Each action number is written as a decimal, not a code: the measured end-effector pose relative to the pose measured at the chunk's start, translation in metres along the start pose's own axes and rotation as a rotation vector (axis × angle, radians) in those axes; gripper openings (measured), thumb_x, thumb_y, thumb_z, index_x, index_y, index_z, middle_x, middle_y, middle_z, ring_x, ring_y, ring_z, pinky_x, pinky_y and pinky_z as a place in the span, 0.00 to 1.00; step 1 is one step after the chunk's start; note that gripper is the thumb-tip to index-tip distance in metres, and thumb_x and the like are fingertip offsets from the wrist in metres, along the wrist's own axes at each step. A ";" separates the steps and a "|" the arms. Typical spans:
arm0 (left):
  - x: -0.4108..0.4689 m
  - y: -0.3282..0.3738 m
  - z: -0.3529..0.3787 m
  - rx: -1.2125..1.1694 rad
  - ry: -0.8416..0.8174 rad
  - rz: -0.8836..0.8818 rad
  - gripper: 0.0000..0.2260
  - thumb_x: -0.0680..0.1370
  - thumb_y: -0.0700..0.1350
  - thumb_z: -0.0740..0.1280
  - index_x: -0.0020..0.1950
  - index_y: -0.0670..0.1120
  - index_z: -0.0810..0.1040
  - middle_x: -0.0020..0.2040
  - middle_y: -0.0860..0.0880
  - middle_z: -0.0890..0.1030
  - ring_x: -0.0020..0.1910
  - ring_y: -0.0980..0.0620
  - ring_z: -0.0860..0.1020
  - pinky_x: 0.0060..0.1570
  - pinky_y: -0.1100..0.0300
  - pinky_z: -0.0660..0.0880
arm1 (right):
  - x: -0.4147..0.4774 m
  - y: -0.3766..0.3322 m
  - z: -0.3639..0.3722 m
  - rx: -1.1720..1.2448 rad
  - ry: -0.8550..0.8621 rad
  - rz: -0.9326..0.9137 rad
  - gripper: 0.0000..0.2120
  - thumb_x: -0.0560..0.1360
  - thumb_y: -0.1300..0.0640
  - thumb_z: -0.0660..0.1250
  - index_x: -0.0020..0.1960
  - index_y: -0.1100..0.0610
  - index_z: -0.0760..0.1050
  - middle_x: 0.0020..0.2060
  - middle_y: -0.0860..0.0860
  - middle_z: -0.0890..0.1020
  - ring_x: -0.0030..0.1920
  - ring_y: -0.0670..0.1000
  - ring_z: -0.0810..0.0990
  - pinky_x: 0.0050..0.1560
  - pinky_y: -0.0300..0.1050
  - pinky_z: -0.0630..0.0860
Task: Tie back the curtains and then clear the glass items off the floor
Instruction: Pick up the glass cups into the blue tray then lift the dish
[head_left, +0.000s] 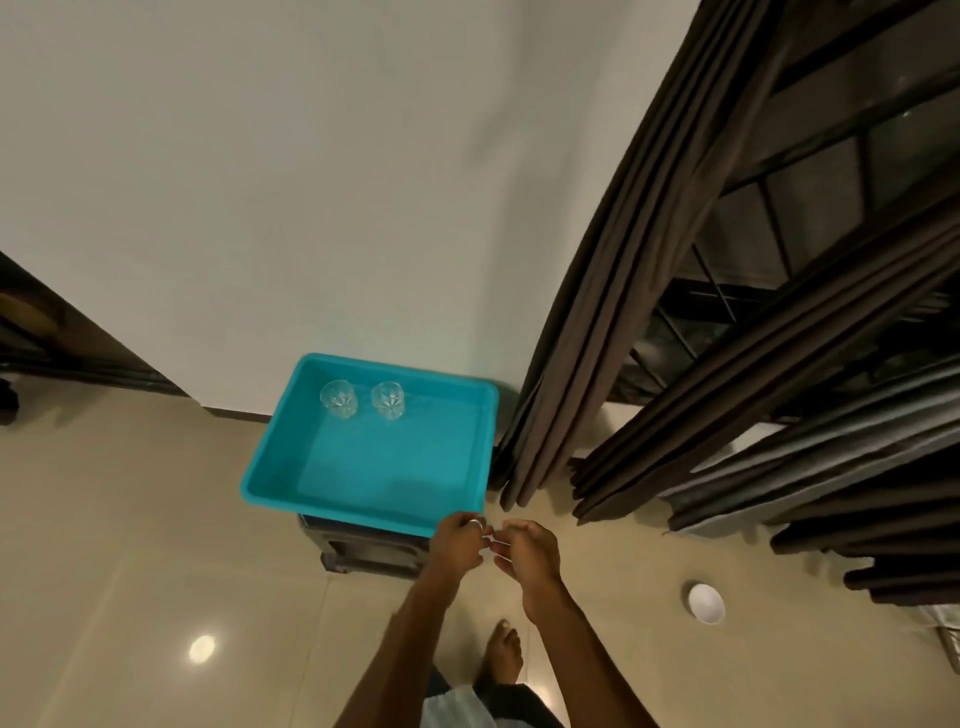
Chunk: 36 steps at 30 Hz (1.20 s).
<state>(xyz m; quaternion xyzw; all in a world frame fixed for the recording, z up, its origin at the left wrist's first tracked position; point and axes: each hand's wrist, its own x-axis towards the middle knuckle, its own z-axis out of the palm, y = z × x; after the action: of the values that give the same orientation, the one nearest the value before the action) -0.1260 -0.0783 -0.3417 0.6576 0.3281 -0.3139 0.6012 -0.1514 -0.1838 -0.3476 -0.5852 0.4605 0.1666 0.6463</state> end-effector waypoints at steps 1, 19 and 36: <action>-0.006 -0.002 0.002 -0.021 -0.007 -0.016 0.06 0.83 0.42 0.61 0.52 0.47 0.77 0.51 0.47 0.82 0.54 0.46 0.81 0.55 0.50 0.78 | -0.005 0.002 -0.005 0.010 0.006 -0.014 0.06 0.80 0.65 0.66 0.53 0.57 0.79 0.50 0.56 0.86 0.51 0.56 0.85 0.58 0.54 0.82; -0.055 -0.064 0.021 0.008 -0.157 0.010 0.07 0.82 0.39 0.60 0.52 0.46 0.77 0.59 0.42 0.81 0.54 0.46 0.77 0.60 0.47 0.73 | -0.086 0.060 -0.065 -0.103 0.164 -0.211 0.04 0.80 0.56 0.66 0.51 0.52 0.79 0.49 0.51 0.83 0.53 0.55 0.82 0.61 0.57 0.80; -0.137 -0.080 0.185 0.142 -0.129 0.239 0.10 0.81 0.40 0.60 0.57 0.44 0.78 0.50 0.47 0.84 0.48 0.50 0.83 0.42 0.59 0.77 | -0.099 0.074 -0.242 0.005 0.258 -0.323 0.05 0.79 0.52 0.67 0.46 0.50 0.79 0.45 0.50 0.85 0.53 0.55 0.83 0.59 0.57 0.79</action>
<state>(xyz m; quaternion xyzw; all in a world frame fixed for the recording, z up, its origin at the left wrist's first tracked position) -0.2740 -0.2648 -0.2927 0.7113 0.1850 -0.3040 0.6062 -0.3560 -0.3528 -0.2877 -0.6662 0.4403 -0.0165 0.6017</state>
